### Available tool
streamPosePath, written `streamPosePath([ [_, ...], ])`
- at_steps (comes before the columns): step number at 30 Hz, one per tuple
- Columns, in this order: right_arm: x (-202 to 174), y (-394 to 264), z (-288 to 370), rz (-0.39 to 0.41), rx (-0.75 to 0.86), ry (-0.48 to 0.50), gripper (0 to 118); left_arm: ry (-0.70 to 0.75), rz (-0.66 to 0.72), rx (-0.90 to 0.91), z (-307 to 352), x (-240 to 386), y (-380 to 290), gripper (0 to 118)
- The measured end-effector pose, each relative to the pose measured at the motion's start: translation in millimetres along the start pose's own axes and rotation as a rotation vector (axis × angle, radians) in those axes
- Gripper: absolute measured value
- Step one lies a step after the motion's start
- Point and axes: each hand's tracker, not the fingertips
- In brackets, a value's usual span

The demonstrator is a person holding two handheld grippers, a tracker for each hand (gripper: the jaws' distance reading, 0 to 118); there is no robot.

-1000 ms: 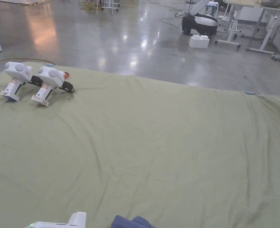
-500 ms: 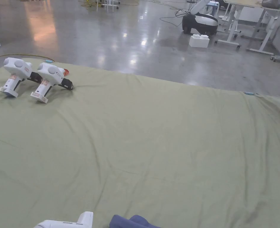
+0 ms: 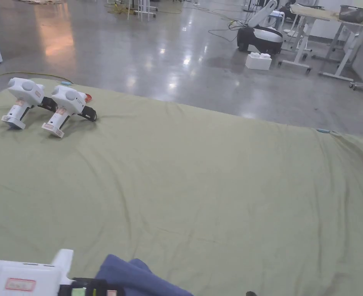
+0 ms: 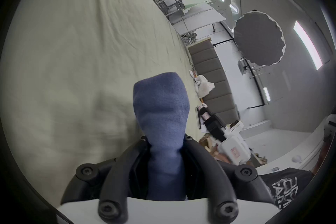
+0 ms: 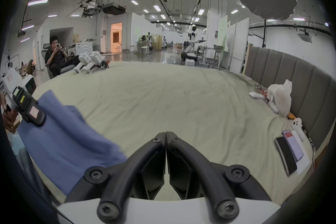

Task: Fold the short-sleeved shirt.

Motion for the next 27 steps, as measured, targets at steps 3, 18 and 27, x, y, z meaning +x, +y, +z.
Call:
streamPosePath([
  [3, 15, 23, -4, -0.007, 0.046, -0.022, 0, 0.077, 0.019, 0.045, 51, -10, 22, 19],
  [18, 66, 59, -13, -0.038, 0.09, -0.146, 0, 0.568, 0.108, 0.13, 200, -33, 78, 19],
  [27, 63, 42, -16, -0.035, 0.032, -0.137, 0, 0.776, 0.131, 0.117, 188, -49, 84, 39],
])
